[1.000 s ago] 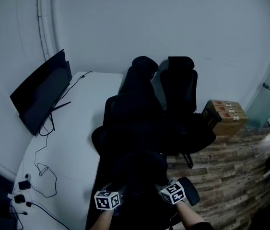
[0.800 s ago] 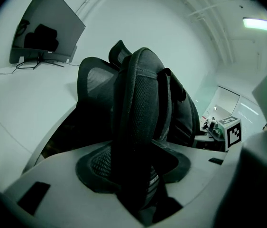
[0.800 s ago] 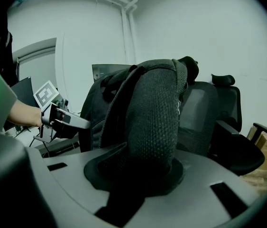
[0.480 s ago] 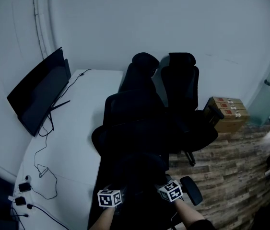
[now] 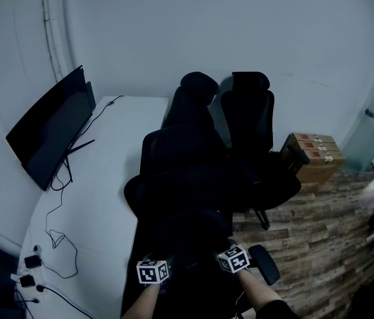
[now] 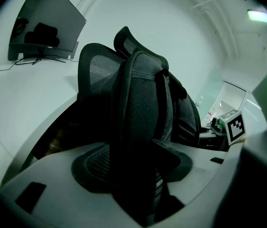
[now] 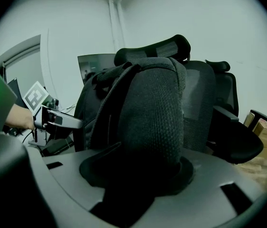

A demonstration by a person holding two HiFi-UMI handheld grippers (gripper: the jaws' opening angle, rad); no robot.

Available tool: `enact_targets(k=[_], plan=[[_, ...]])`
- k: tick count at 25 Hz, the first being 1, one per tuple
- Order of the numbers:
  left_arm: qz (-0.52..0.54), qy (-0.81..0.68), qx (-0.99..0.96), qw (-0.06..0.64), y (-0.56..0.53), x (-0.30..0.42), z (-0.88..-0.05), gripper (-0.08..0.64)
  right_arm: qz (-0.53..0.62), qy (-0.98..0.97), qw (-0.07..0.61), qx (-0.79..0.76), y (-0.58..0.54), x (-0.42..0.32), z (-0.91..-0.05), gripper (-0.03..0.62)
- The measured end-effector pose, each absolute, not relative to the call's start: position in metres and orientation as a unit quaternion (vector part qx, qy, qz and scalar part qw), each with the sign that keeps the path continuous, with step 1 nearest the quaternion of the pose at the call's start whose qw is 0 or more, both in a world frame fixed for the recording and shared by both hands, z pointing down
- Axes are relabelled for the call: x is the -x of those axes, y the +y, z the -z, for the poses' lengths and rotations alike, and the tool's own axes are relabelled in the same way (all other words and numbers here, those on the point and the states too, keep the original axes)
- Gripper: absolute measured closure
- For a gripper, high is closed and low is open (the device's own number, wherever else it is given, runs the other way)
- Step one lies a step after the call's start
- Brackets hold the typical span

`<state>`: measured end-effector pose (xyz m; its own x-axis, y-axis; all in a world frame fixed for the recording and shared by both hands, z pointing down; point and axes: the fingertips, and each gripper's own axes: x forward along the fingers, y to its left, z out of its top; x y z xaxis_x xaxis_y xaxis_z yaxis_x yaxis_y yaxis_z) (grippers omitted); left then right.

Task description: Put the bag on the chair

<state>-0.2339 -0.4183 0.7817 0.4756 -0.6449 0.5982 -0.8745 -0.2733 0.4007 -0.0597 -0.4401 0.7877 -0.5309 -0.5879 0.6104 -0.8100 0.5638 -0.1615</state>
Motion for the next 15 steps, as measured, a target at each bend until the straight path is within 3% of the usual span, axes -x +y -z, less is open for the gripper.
enact_targets(k=[5,15], plan=[[-0.163,-0.495,-0.778,0.351,-0.427,0.231,-0.786,0.295,-0.232,-0.833,0.261,-0.429,-0.45,0.045,-0.796,0.373],[-0.164,-0.503,-0.778,0.339,-0.433,0.224,-0.781,0.282,-0.256,-0.803,0.28,-0.46,-0.457,0.022,-0.81,0.345]])
